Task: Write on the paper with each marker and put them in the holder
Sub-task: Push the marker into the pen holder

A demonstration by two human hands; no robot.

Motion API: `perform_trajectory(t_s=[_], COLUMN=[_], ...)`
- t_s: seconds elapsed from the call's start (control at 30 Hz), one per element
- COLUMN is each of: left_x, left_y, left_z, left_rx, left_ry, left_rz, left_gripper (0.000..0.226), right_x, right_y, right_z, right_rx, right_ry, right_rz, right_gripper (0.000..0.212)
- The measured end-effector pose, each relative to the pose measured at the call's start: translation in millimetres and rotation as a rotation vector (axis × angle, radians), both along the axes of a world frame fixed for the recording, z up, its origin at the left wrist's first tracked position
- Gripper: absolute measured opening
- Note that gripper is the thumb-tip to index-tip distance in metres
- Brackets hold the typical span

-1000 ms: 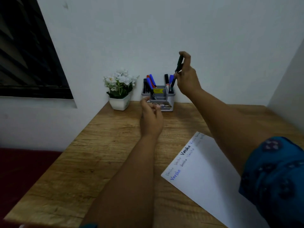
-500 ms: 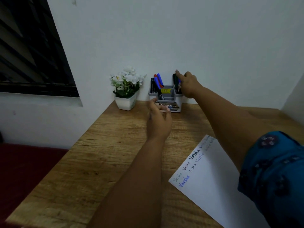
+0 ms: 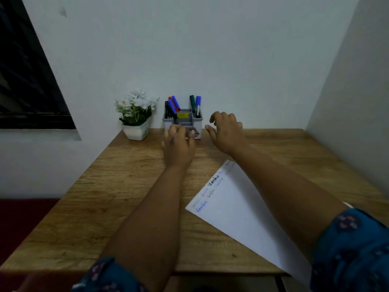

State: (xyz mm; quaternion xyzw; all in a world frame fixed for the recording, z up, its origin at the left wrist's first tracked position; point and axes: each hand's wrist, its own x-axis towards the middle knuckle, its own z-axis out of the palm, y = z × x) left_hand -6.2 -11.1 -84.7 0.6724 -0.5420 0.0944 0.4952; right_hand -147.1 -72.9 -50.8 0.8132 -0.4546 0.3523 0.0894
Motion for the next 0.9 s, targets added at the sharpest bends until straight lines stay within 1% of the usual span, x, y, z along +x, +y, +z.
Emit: perform_trajectory(t_s=[0.07,0.13,0.17,0.2,0.23,0.27,0.33,0.37,0.47,0.53,0.63,0.7,0.73,0.8,0.87,0.9], left_x=[-8.7,-17.5,-22.7,-28.6,-34.5,-39.1,-49.5,-54.3,-69.9,-80.8,-94.7,-99.9,-100.0,-97.1,-93.4,-91.9], left_y=[9.0,20.0,26.9,35.2,43.7,50.0,66.8,74.6,93.1,103.5,114.9,122.6,127.0,131.6,136.7,136.5], left_z=[7.4,13.4,16.9,19.6,21.8,23.0,26.8,28.1,26.6,24.2,20.7,15.3,13.1,7.1,5.3,4.4], left_rx=[-0.026,-0.04,0.005,0.073,0.139,0.19,0.291,0.335,0.447,0.529,0.67,0.774,0.823,0.878,0.864,0.82], left_ry=[-0.067,-0.122,-0.139,-0.147,-0.145,-0.135,-0.116,-0.111,-0.05,-0.093,-0.199,-0.324,-0.388,-0.446,-0.48,-0.493], left_rz=[-0.007,-0.031,-0.055,-0.08,-0.088,-0.087,-0.088,-0.093,-0.144,-0.186,-0.19,-0.179,-0.172,-0.175,-0.192,-0.202], left_gripper=[0.023,0.019,0.023,0.032,0.038,0.039,0.036,0.035,0.031,0.032,0.038,0.043,0.045,0.049,0.051,0.053], right_x=[-21.1,-40.4,-50.9,-63.4,-76.4,-88.7,-112.8,-123.7,-142.5,-139.5,-117.7,-101.8,-95.4,-87.6,-85.0,-85.3], right_y=[18.6,33.0,39.8,47.3,54.8,62.0,84.8,94.1,110.6,117.0,121.8,128.1,131.8,137.5,143.9,144.4], right_z=[-6.6,-12.6,-13.4,-14.2,-13.0,-10.4,-1.5,2.7,7.7,0.6,-20.7,-32.9,-36.6,-41.1,-36.0,-32.5], right_rx=[-0.044,-0.016,0.042,0.144,0.279,0.419,0.683,0.773,0.904,0.908,0.776,0.719,0.712,0.675,0.575,0.506], right_ry=[0.021,0.05,0.078,0.112,0.144,0.176,0.254,0.309,0.433,0.429,0.425,0.414,0.376,0.244,0.084,0.02], right_rz=[-0.035,-0.022,0.011,0.062,0.121,0.163,0.129,0.081,0.004,-0.005,-0.102,-0.185,-0.217,-0.217,-0.19,-0.173], right_gripper=[0.027,0.026,0.024,0.021,0.018,0.021,0.043,0.054,0.076,0.084,0.085,0.086,0.084,0.076,0.067,0.064])
